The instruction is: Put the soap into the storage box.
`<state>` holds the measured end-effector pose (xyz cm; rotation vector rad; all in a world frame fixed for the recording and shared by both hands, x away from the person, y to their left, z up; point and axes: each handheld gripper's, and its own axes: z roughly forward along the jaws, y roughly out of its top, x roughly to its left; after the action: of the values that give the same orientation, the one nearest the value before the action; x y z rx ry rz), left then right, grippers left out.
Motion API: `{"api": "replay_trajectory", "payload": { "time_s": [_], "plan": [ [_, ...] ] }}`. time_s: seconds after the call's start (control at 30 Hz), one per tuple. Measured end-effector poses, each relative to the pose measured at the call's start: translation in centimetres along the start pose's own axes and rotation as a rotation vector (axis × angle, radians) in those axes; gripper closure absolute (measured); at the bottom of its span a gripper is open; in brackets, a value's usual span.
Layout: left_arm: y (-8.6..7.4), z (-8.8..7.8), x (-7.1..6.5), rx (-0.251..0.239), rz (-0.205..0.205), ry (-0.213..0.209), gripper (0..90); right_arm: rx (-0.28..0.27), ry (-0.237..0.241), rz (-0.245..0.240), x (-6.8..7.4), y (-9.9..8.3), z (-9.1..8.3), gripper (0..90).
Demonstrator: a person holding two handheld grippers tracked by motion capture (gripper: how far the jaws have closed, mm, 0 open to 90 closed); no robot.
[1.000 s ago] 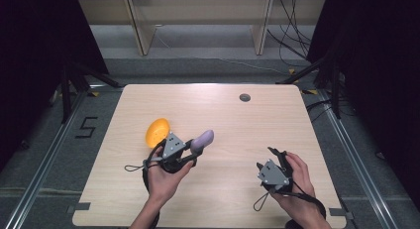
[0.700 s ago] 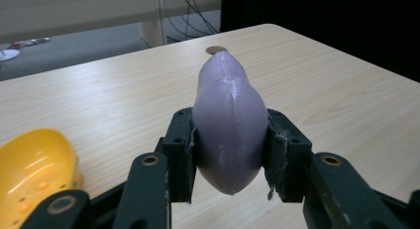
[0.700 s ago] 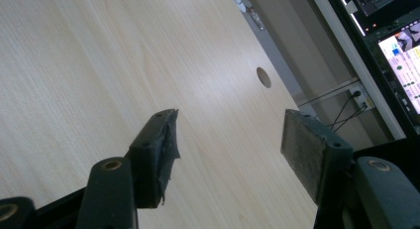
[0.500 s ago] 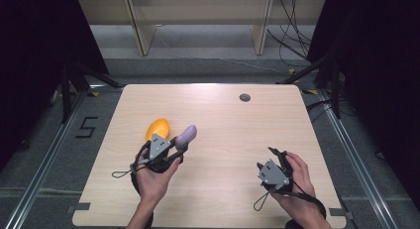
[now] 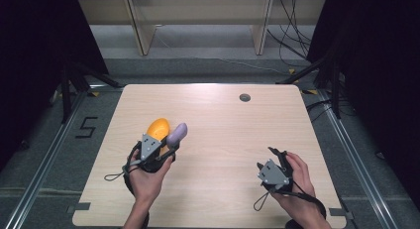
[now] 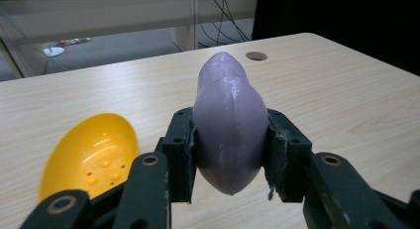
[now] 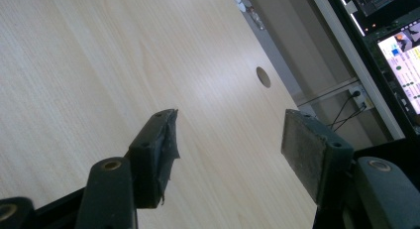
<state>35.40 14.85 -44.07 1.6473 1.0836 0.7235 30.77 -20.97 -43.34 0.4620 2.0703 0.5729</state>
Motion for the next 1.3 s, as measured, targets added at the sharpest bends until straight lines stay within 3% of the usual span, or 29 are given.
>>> {"api": "replay_trajectory", "payload": {
  "time_s": [0.27, 0.6, 0.73, 0.77, 0.97, 1.17, 1.2, 1.3],
  "plan": [
    [-0.1, -0.1, 0.9, -0.007, -0.013, 0.043, 58.9, -0.001, 0.005, -0.002, 0.1, 0.0, 0.0, 39.0],
    [-0.1, -0.2, 1.3, -0.016, -0.026, 0.061, 59.0, 0.001, 0.004, 0.010, 0.2, 0.0, 0.0, 38.7],
    [-0.2, -0.2, 1.5, -0.023, -0.026, 0.069, 58.9, 0.002, 0.008, -0.016, 0.1, 0.0, 0.1, 38.7],
    [-0.1, -0.3, 1.5, -0.019, -0.022, 0.073, 59.0, 0.005, 0.013, 0.006, 0.2, 0.0, 0.1, 38.7],
    [-0.1, -0.4, 1.8, -0.028, -0.031, 0.085, 58.9, 0.001, 0.010, -0.011, 0.1, 0.0, 0.1, 38.7],
    [-0.1, -0.3, 2.3, -0.035, -0.034, 0.101, 58.9, 0.002, 0.011, 0.003, 0.2, 0.0, 0.1, 38.5],
    [-0.1, -0.3, 2.3, -0.036, -0.036, 0.105, 58.9, -0.003, 0.008, -0.018, 0.1, 0.1, 0.1, 38.5],
    [-0.1, -0.3, 2.7, -0.036, -0.039, 0.117, 58.9, -0.002, 0.007, -0.019, 0.1, 0.1, 0.1, 38.4]
  ]
}}
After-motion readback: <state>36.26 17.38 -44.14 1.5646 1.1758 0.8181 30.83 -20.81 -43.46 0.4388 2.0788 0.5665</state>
